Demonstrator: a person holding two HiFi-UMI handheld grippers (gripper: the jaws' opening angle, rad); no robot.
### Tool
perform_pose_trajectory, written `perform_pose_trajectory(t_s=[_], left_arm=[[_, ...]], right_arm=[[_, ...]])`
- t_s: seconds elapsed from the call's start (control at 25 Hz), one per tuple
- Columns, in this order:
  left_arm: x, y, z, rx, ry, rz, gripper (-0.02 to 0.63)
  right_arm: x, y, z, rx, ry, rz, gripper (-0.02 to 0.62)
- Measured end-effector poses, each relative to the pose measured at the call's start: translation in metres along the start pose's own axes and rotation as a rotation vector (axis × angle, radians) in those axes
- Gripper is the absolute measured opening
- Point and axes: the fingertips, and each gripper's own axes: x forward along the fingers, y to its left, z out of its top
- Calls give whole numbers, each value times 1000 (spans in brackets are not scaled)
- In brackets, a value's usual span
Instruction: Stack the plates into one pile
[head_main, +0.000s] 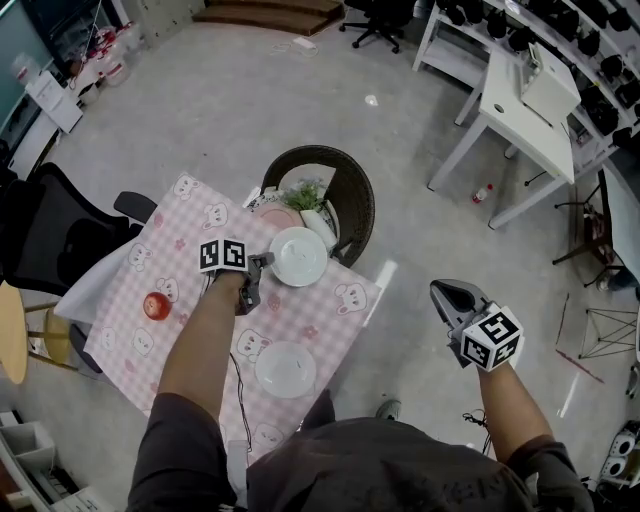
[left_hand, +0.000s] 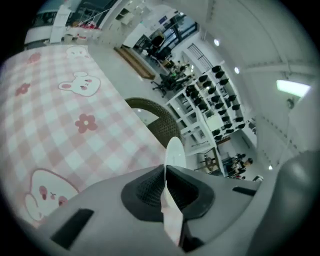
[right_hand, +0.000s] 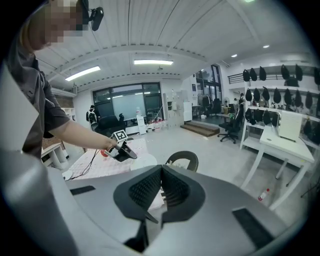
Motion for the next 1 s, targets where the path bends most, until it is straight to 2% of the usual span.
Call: perform_pose_trajectory(t_s=[0.16, 0.6, 0.72, 1.0], left_arm=[[-14, -19, -5, -44, -70, -125, 14], [-66, -54, -18, -96, -216, -254, 12], [-88, -64, -38, -104, -239, -275, 12], [-129, -74, -123, -136, -226, -267, 12]], right_arm=[[-2, 2, 1, -11, 2, 5, -7], [-7, 17, 15, -46, -22, 41, -6], [-7, 27, 17, -59, -32, 58, -6], [-9, 53, 23, -100, -50, 119, -6]])
